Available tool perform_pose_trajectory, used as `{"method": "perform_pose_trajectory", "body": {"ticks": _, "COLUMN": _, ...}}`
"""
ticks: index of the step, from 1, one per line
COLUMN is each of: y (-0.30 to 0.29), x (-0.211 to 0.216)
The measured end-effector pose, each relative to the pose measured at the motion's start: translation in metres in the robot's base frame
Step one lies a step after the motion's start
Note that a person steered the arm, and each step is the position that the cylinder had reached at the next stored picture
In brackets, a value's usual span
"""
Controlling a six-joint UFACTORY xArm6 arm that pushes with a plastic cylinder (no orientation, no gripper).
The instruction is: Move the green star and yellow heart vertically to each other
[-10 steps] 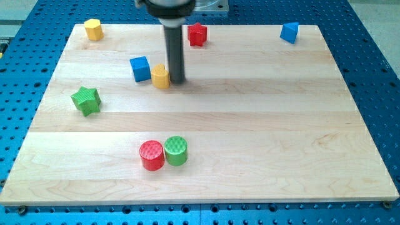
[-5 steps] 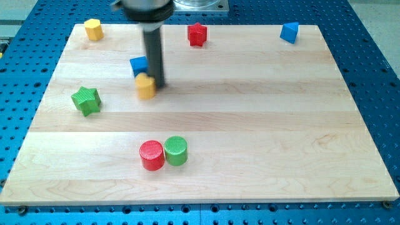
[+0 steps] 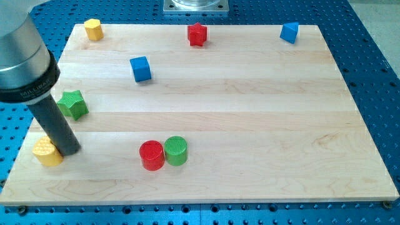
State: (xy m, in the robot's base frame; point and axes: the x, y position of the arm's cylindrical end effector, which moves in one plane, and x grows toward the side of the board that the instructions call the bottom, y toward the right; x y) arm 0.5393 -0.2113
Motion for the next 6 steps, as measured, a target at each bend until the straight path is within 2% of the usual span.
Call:
{"method": "perform_pose_trajectory", "body": {"ticks": 2, "y": 0.007, "x": -0.046}}
{"method": "perform_pose_trajectory", "body": {"ticks": 4, "y": 0.007, "x": -0.047}}
{"method": "perform_pose_trajectory", "body": {"ticks": 6, "y": 0.012, "x": -0.002}}
